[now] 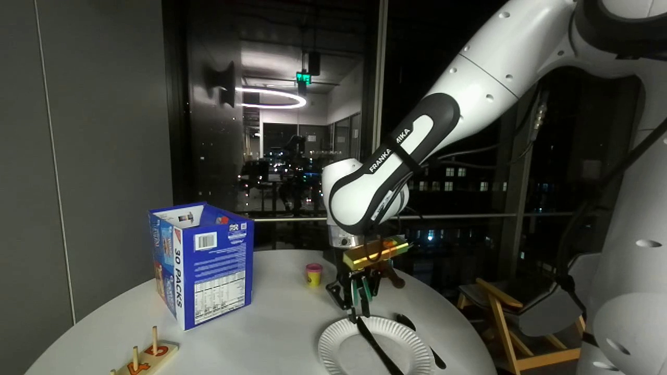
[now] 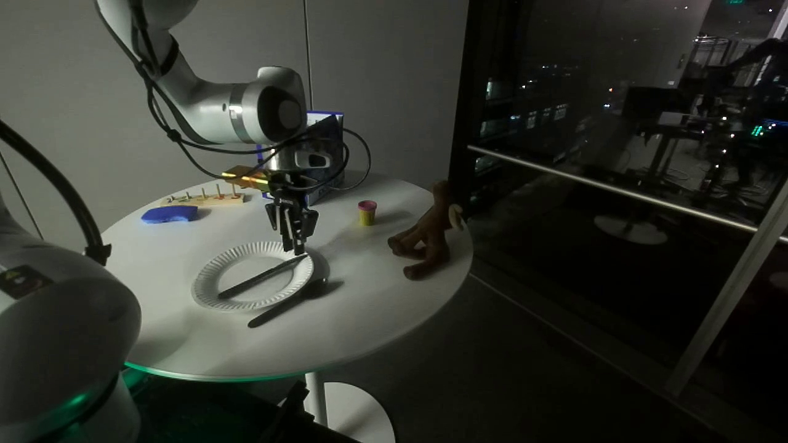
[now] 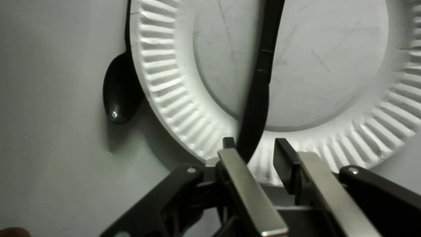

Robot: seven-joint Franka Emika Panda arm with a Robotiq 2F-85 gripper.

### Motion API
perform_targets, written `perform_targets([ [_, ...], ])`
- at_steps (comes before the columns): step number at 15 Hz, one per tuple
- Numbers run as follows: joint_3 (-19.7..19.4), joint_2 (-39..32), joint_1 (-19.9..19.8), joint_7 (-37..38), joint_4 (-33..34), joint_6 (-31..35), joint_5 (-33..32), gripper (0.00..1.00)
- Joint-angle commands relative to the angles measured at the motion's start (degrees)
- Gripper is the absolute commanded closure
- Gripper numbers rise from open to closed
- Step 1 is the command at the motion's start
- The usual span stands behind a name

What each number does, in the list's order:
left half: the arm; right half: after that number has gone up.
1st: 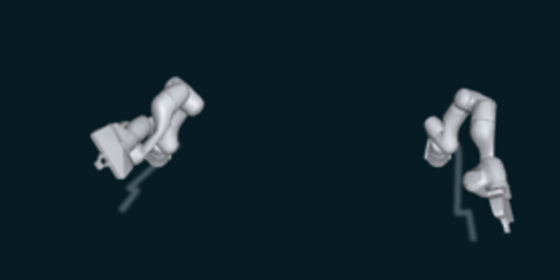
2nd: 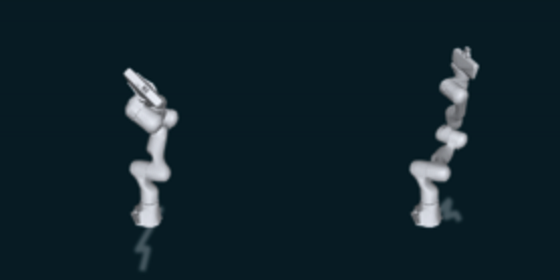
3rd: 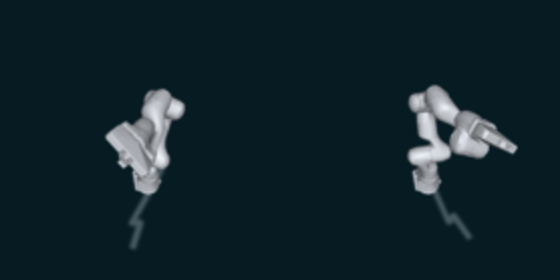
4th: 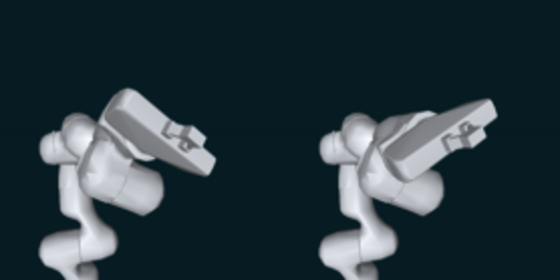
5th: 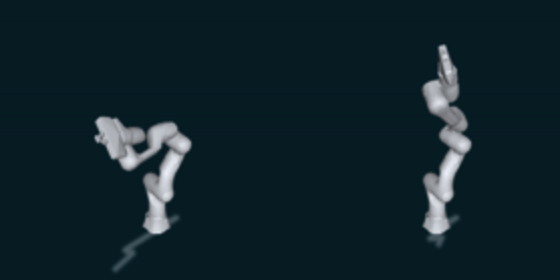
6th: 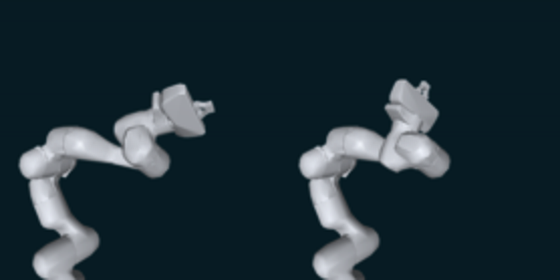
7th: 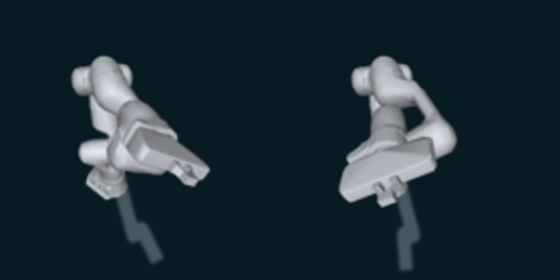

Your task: Put the radish in the blue box then put the knife and spoon on the white plate.

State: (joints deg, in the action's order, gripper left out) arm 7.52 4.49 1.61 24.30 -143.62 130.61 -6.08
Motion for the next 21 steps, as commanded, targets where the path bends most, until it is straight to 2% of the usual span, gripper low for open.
perform_targets([
  [1,-0.7,0.0,0.7,0.0,0.1,-0.1,0.0,0.63],
  [2,-0.7,0.0,0.7,-0.1,0.1,-0.1,0.0,0.38],
  [4,-0.8,0.5,0.5,1.8,-0.2,0.2,-0.6,0.31],
  [8,-1.9,5.4,0.0,1.7,-4.4,0.4,1.2,0.02],
  [17,-5.9,17.9,-3.6,-0.1,-19.0,5.1,4.8,0.00],
  [18,-6.1,15.5,-4.2,-0.1,-14.6,3.5,4.9,0.00],
  [21,-7.6,17.8,-5.1,-2.9,-15.0,2.1,6.5,0.00],
])
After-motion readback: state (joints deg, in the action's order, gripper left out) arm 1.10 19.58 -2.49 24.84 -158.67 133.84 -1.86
